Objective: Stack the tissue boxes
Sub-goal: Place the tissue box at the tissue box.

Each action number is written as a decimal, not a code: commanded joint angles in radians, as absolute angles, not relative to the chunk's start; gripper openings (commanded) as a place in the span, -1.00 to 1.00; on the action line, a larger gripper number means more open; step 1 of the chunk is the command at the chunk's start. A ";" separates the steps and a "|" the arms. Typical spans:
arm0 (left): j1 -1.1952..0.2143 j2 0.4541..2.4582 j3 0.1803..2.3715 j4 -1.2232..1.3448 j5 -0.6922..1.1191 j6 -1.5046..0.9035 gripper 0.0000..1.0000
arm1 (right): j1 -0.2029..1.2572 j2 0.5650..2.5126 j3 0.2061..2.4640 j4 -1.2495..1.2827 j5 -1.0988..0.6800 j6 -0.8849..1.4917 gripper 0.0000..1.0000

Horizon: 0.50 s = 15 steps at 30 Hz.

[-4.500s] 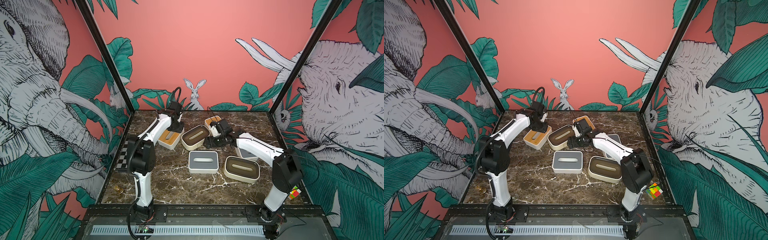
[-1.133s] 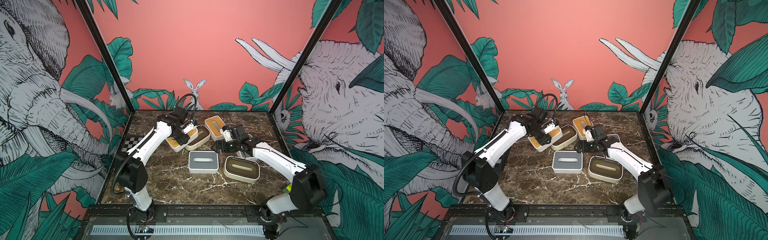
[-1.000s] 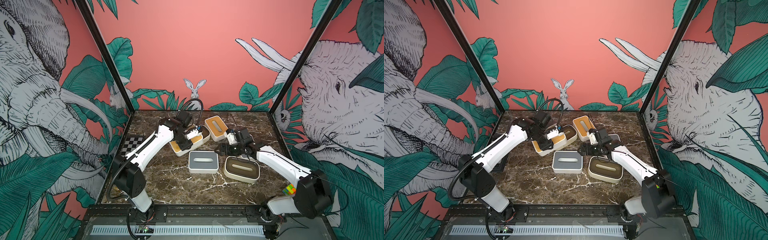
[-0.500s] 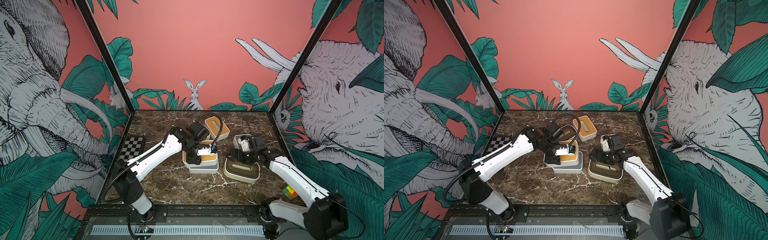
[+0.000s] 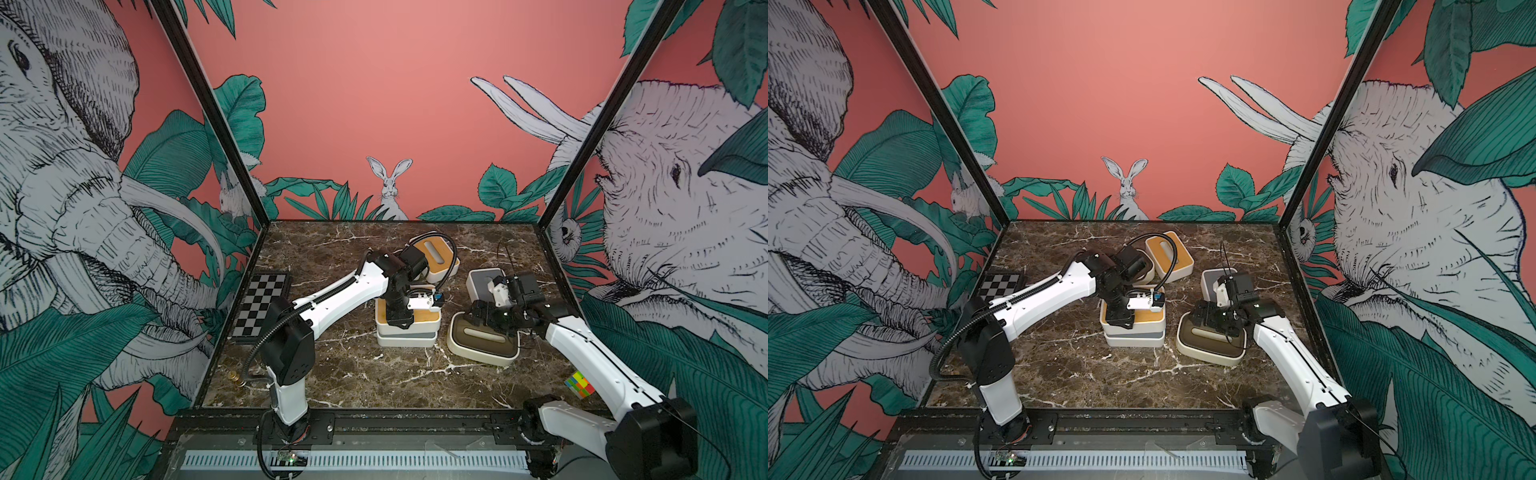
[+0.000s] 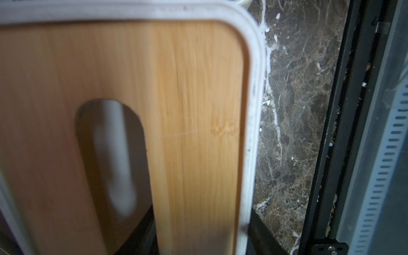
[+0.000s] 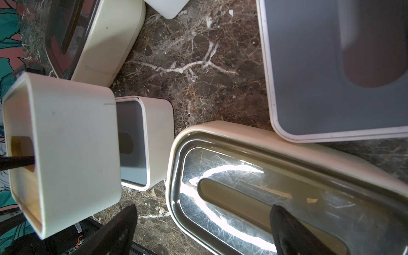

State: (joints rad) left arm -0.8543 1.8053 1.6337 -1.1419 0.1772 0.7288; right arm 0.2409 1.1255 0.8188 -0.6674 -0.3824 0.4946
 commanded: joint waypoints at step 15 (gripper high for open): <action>-0.876 1.787 1.596 -1.111 0.117 0.744 -0.69 | 0.227 1.123 0.807 -0.654 -0.406 0.483 0.88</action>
